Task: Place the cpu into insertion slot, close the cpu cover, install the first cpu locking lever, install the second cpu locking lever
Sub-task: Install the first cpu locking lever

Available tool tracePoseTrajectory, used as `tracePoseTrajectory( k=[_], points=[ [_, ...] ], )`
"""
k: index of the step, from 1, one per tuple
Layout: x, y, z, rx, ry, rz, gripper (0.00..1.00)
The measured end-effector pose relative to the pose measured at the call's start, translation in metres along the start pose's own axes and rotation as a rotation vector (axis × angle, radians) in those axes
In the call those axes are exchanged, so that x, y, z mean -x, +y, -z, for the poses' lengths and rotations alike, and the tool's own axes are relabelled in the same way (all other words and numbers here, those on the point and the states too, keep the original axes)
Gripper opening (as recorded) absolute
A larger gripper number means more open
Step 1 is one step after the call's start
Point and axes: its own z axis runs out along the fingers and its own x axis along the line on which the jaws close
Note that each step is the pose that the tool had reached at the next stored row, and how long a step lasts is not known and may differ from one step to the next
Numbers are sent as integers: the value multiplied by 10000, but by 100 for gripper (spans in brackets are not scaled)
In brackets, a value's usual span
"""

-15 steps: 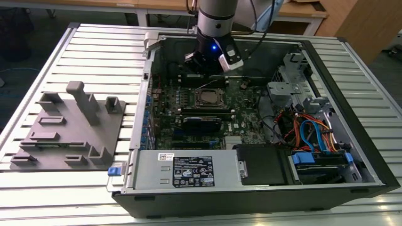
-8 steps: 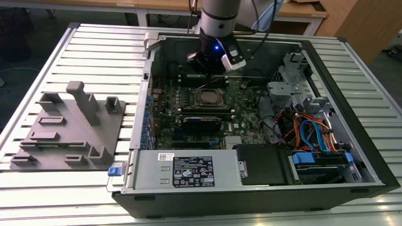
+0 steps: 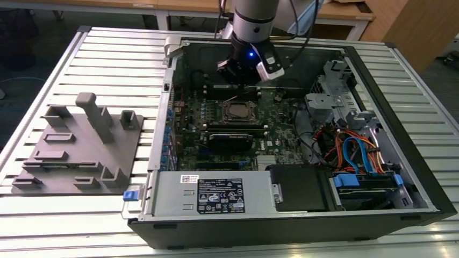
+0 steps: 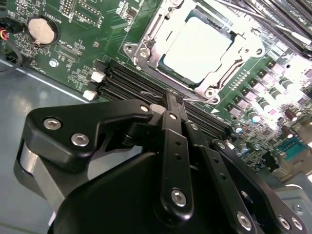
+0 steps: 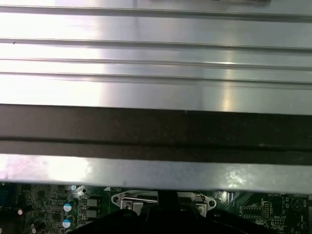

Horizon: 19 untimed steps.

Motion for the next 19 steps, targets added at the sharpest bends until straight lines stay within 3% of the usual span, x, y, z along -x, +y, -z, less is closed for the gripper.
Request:
tracePoseTrajectory(
  k=[19],
  points=[
    [77,11,-102,12,-11,-129,10]
  ],
)
